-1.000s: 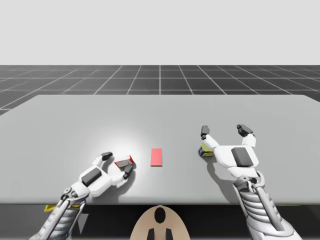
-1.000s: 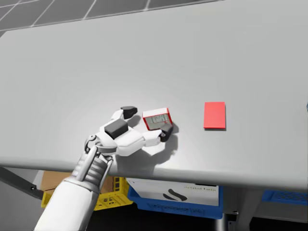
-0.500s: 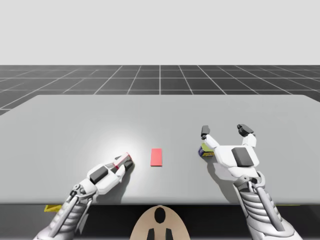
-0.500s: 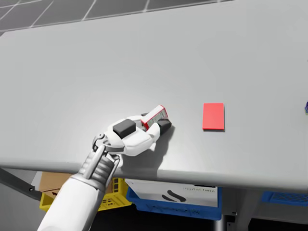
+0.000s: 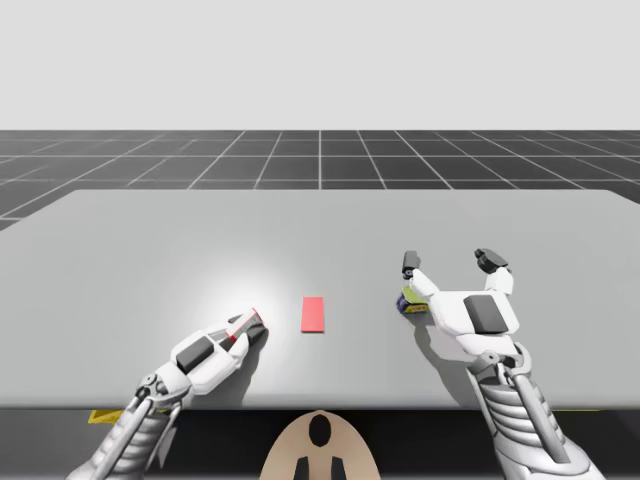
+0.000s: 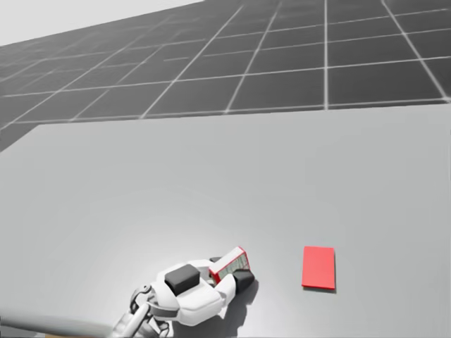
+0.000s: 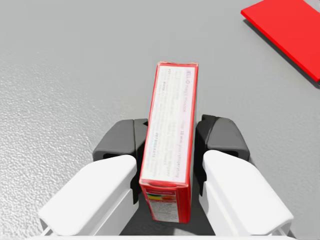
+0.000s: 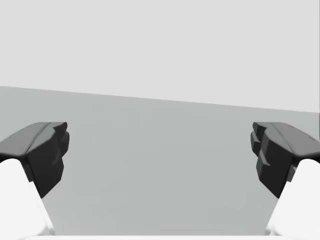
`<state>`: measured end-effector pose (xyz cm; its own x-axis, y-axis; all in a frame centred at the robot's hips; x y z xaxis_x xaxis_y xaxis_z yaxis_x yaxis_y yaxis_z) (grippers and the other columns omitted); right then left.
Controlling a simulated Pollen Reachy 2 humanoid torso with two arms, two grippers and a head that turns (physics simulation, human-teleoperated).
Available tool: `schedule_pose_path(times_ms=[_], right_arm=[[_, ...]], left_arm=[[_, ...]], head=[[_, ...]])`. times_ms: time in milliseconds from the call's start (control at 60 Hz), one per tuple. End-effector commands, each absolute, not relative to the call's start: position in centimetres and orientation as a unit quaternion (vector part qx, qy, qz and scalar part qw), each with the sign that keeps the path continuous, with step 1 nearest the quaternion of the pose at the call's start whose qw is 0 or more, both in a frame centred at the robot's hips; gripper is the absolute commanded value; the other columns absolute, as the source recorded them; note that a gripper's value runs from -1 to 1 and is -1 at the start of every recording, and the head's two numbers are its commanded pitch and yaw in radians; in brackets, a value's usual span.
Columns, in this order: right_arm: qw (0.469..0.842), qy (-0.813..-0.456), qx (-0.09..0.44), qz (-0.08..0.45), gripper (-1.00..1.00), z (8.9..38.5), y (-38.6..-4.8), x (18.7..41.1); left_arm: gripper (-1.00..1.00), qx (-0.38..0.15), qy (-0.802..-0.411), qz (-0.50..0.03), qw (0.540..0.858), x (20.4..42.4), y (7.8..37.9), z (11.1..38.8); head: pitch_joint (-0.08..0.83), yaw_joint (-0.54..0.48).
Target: Look at the card. If it is red, pick the object on the left. If it is green, pick the object on the right.
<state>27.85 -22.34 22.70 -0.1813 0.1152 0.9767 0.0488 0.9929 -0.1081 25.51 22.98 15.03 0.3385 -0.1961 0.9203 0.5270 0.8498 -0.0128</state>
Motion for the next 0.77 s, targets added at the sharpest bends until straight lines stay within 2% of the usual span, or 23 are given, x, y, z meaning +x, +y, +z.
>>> schedule_pose_path(times_ms=[17, 183, 283, 517, 767], right_arm=[[0.639, -0.767, -0.048, 0.02, -1.0, 22.6, -22.0, 27.7], [0.638, -0.768, -0.049, 0.02, -1.0, 22.6, -22.1, 27.7], [0.636, -0.77, -0.048, 0.02, -1.0, 22.7, -22.2, 27.7], [0.636, -0.771, -0.044, 0.017, -1.0, 22.9, -22.4, 27.7], [0.627, -0.777, -0.045, 0.023, -1.0, 22.9, -22.7, 27.6]], left_arm=[[1.0, -0.154, -0.533, -0.226, 0.801, 25.4, 22.8, 15.3], [1.0, -0.152, -0.54, -0.23, 0.795, 25.3, 22.6, 16.5], [1.0, -0.146, -0.555, -0.231, 0.786, 25.3, 23.0, 18.5], [1.0, -0.124, -0.618, -0.22, 0.744, 24.4, 24.4, 25.6], [1.0, -0.107, -0.702, -0.22, 0.669, 21.5, 24.3, 34.5]], head=[[0.401, 0.3], [0.367, 0.29], [0.376, 0.28], [0.363, 0.28], [0.332, 0.28]])
